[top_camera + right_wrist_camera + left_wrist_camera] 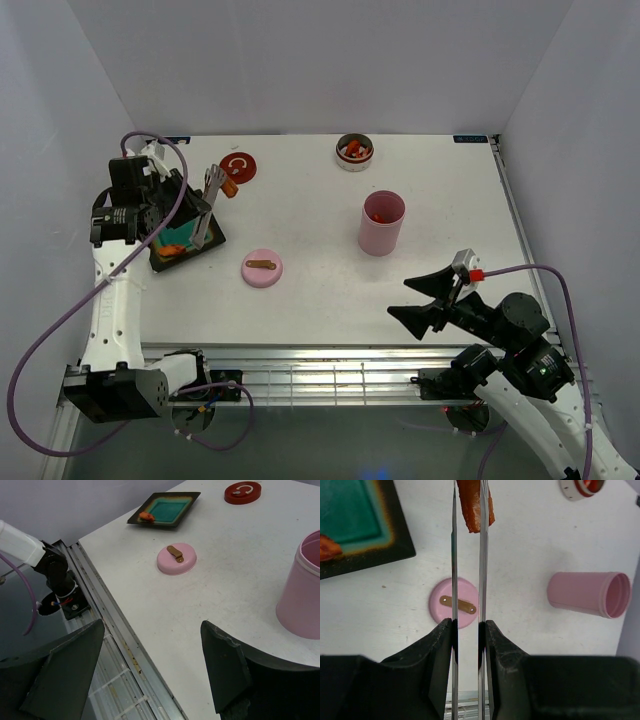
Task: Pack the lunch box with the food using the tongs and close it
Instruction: Pick up the fake food from the plate, then place the fake food in the packing box.
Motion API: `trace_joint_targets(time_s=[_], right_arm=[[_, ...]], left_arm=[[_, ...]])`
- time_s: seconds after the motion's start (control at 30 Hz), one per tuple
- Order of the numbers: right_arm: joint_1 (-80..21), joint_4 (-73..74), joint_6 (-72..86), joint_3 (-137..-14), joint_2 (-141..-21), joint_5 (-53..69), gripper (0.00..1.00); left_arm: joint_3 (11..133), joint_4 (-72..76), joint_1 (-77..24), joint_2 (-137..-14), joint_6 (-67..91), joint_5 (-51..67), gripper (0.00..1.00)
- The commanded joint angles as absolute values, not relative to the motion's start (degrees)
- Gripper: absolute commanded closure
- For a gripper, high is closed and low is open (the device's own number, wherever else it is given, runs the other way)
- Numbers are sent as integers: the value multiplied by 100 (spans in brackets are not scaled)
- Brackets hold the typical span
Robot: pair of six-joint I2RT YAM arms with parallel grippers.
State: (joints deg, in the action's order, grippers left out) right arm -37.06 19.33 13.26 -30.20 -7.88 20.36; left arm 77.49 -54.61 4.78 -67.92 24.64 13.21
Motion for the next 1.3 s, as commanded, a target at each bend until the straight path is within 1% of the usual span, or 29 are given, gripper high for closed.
trace_joint_targets(time_s=[0.0,0.27,0.37,0.57,0.63,0.87,1.03,1.27], right_arm=[[-3744,1617,1406,-3006,-896,1846,17],[-3744,1863,1310,-3234,-1063,1363,17],[-3744,1951,1301,-3305,-1107,1213,17],[-3744,1977,1353,-3287,-1204,1055,17],[-3744,2013,1362,-3322,-1204,994,17],[-3744,2118,1432,-3463,-1090,607,17],[-3744,2241,1441,-3586,-1064,440,17],[-3744,2390,1415,-3691,-905,229,17]], left_arm=[[8033,-4906,492,-6548,2539,2213,100],[7911,-3939,352,-6627,3049,3470,100],[7857,-3525,62,-6697,3278,3559,100],[7805,-2814,-851,-6987,3673,3569,100],[7778,-2716,-1176,-7048,3735,3385,100],[7155,-1707,-2012,-7250,3964,3112,100],[7067,-1495,-2653,-7672,3929,2848,100],[6777,-784,-2944,-8006,3929,2874,100]])
